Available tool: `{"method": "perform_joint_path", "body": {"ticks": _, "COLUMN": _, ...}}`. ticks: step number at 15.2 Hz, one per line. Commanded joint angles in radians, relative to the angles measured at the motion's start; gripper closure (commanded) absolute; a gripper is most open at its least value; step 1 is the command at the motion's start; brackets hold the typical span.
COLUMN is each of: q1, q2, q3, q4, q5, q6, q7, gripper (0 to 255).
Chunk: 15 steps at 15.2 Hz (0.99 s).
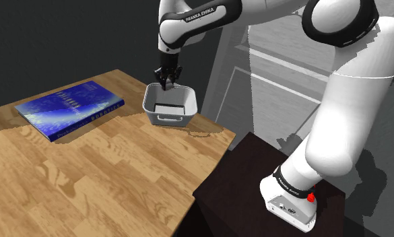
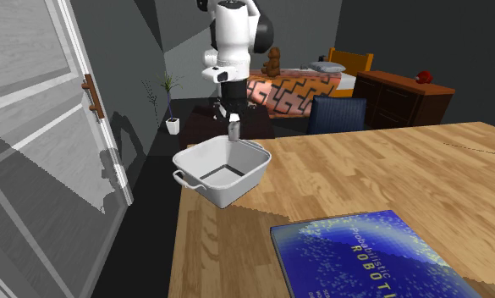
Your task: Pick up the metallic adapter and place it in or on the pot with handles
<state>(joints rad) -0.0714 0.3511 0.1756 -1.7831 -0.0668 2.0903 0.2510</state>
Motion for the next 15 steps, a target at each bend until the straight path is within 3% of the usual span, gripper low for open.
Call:
{"method": "perform_joint_path", "body": {"ticks": 1, "q1": -0.029, "q2": 0.013, "q3": -0.014, "q4": 0.022, "q5": 0.002, "q6": -0.008, "q7": -0.046, "gripper": 255}}
{"method": "perform_joint_path", "body": {"ticks": 3, "q1": -0.048, "q2": 0.027, "q3": -0.024, "q4": 0.045, "q5": 0.002, "q6": -0.016, "q7": -0.075, "gripper": 255}}
{"method": "perform_joint_path", "body": {"ticks": 15, "q1": -0.043, "q2": 0.106, "q3": -0.031, "q4": -0.009, "q5": -0.013, "q6": 0.115, "q7": -0.065, "gripper": 255}}
